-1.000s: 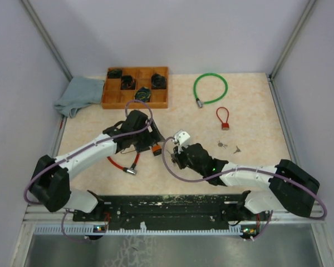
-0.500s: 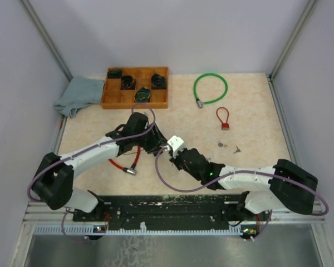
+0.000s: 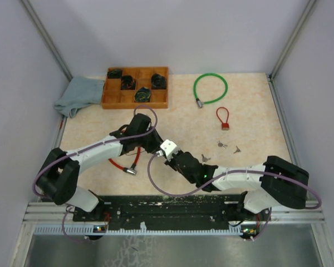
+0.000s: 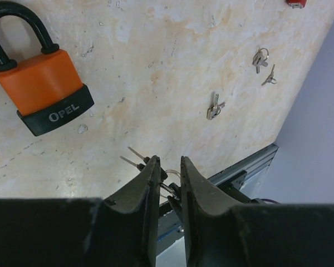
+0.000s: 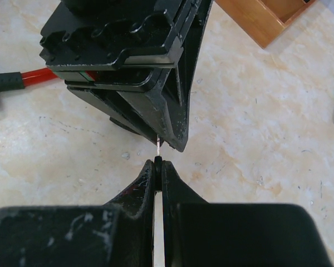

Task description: Unlock with the key

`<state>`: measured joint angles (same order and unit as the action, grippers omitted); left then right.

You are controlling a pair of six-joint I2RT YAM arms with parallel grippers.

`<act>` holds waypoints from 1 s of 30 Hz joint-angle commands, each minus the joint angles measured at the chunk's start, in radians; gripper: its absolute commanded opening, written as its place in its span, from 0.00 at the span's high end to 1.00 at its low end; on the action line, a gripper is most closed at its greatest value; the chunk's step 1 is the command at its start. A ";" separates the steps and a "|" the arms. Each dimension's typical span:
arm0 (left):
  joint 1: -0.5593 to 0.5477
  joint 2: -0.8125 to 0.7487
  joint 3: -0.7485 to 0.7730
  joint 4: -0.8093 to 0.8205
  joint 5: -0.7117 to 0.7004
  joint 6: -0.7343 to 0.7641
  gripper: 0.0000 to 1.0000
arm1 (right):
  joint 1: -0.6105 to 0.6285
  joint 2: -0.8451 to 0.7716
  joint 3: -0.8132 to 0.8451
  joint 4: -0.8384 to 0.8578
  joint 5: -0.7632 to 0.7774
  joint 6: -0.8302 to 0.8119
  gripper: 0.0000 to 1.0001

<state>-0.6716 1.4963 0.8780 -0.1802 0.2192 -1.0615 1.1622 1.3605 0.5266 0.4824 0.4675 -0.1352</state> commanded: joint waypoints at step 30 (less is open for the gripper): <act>-0.003 -0.358 -0.209 0.474 -0.056 0.487 1.00 | -0.289 -0.307 -0.029 0.039 -0.638 0.337 0.51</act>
<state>-0.6724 1.1904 0.6861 0.1230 0.1062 -0.7540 0.9611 1.0943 0.5217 0.4347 0.0967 0.0532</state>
